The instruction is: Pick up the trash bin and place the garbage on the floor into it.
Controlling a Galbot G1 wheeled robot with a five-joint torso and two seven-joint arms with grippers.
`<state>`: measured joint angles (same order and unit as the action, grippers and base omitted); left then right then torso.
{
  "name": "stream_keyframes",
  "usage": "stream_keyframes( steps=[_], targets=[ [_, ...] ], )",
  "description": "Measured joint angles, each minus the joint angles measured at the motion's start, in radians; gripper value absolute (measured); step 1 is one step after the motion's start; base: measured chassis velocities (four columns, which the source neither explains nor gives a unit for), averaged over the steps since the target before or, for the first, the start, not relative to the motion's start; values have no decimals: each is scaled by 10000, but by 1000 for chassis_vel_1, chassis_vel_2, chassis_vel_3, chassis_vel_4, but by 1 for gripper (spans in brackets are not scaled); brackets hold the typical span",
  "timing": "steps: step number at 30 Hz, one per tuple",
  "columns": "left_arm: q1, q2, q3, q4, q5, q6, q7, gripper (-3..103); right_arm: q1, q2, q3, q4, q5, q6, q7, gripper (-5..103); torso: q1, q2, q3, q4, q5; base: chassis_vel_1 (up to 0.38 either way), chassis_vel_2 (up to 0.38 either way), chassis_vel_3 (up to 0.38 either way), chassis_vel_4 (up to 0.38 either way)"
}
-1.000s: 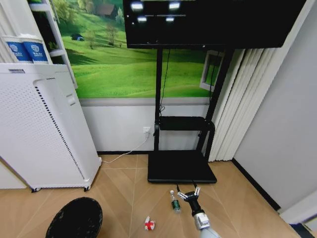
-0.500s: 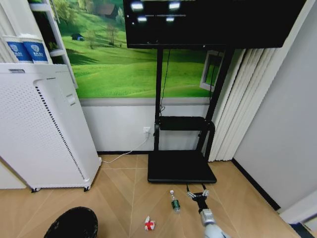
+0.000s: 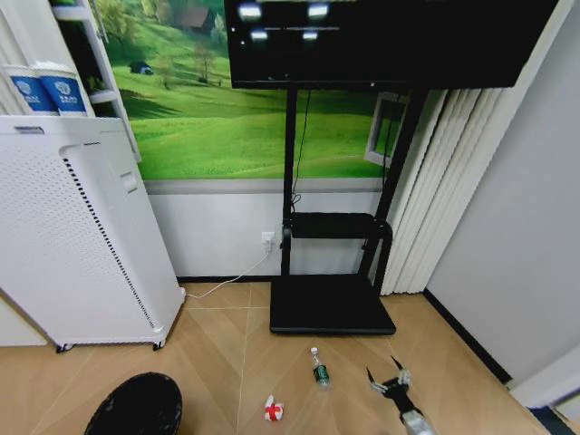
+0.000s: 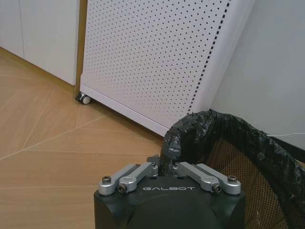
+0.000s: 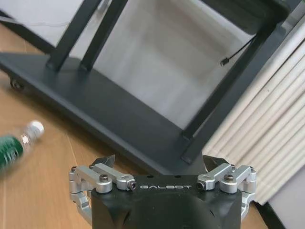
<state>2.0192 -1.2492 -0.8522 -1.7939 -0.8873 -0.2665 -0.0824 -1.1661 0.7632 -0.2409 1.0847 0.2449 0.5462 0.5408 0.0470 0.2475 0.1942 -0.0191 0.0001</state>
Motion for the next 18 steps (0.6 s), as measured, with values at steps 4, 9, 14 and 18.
stream_keyframes(
  steps=[4, 9, 14, 18],
  targets=[
    [1, -19, 6, 100, -29, -11, 80, 7, -272, -58, 129, -295, -23, 110, -228, 100, 0, 0, 0, -1, -1, 0, 0, 0, 0],
    [-18, -105, 44, 201, -27, -34, 137, 7, -688, 300, 318, -815, -429, 466, -379, 100, 0, 0, 0, -4, 4, 0, 0, 0, 0],
    [-8, -192, 109, 293, 43, -78, 210, 7, -981, 603, 434, -1019, -843, 631, -431, 100, 0, 0, 0, -1, -1, 0, 0, 0, 0],
    [23, -137, 109, 384, 23, -135, 276, 7, -1284, 781, 546, -1193, -1185, 807, -497, 100, 0, 0, 0, -2, -1, 0, 0, 0, 0]
  ],
)
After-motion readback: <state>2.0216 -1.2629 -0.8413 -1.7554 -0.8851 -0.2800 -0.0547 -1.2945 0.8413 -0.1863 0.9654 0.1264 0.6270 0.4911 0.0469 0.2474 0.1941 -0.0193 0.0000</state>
